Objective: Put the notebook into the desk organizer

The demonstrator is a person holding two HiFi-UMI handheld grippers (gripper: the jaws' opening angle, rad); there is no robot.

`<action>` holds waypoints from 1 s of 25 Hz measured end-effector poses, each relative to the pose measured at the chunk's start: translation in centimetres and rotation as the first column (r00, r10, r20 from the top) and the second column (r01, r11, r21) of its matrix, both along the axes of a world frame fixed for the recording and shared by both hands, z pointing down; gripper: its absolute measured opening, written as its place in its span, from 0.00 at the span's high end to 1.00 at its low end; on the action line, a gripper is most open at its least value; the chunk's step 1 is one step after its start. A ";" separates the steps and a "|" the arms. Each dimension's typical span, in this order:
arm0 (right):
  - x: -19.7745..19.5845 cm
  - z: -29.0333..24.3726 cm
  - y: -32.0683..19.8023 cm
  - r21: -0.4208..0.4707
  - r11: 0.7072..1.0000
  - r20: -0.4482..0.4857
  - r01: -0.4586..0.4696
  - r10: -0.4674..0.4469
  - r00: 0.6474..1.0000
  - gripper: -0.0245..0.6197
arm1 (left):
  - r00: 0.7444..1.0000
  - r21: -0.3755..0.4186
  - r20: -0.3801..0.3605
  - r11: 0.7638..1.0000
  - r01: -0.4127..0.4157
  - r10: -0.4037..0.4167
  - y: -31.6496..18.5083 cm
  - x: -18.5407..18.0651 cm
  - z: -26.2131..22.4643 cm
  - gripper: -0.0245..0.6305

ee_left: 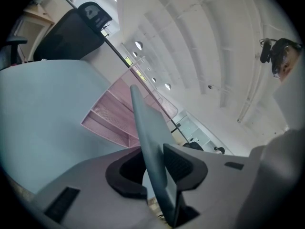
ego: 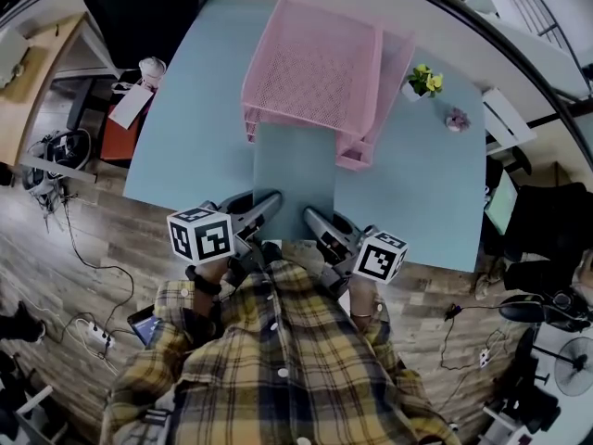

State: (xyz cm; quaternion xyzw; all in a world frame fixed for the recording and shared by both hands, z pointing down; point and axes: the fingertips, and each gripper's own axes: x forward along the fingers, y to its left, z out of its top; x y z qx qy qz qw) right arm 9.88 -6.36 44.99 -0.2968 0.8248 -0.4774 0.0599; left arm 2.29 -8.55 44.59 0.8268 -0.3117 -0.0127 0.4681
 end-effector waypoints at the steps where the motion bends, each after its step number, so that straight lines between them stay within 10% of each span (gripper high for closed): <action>1: -0.1 0.0 -0.1 0.000 1.000 0.000 -0.001 0.001 1.000 0.81 | 1.000 0.000 0.001 1.000 0.000 0.000 -0.1 -0.1 0.0 0.80; 25: -0.8 1.5 -3.9 -0.067 0.992 0.002 -0.107 0.108 0.994 0.81 | 0.998 -0.071 -0.047 0.996 -0.051 0.048 -4.6 -0.7 1.7 0.81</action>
